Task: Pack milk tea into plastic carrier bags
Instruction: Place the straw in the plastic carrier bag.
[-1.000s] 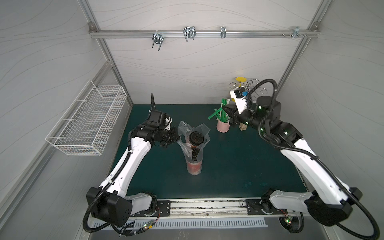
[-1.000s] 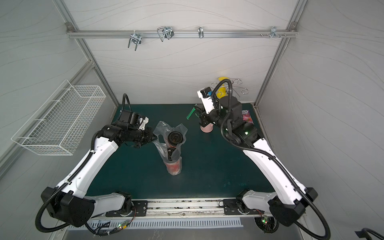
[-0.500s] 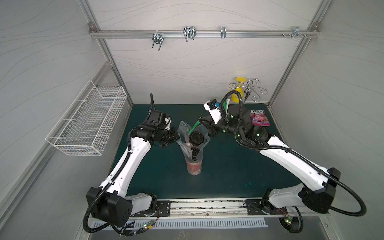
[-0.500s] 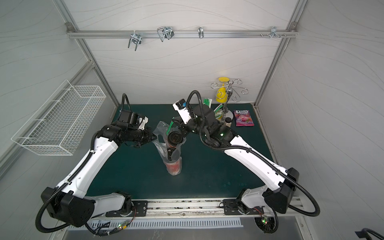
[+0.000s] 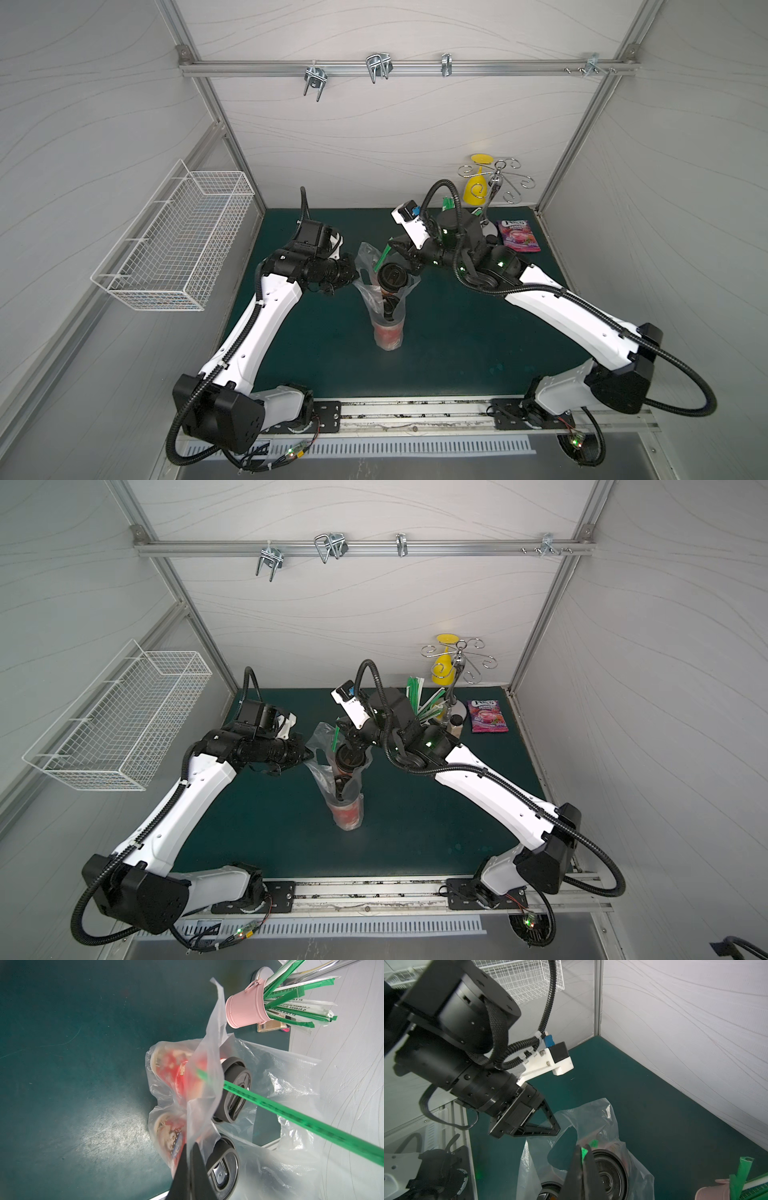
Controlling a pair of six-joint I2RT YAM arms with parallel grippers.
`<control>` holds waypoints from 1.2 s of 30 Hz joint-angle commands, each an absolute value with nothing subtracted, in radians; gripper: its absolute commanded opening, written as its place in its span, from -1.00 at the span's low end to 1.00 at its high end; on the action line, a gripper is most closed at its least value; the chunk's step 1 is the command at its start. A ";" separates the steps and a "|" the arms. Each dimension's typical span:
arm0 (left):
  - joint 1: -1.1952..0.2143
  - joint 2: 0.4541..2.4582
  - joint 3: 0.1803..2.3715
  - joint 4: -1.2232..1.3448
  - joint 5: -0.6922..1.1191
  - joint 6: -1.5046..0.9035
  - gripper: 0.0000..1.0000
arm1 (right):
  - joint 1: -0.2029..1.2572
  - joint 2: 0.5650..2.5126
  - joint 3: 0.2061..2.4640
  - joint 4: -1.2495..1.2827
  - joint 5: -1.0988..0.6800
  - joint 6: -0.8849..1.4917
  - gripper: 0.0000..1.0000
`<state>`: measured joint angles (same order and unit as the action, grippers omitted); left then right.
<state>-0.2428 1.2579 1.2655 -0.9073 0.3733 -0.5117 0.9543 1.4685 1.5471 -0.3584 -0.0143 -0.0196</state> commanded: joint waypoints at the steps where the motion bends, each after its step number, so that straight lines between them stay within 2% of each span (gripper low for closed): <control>1: -0.238 1.252 1.287 -0.888 0.360 -0.514 -1.00 | 0.992 1.502 1.589 -0.415 0.050 -0.083 -1.00; 18: -0.233 1.252 1.295 -0.890 0.356 -0.515 -1.00 | 1.028 1.637 1.687 -0.518 0.100 -0.125 -1.00; 36: -0.228 1.248 1.291 -0.887 0.349 -0.526 -1.00 | 1.025 1.739 1.721 -0.513 0.063 -0.114 -1.00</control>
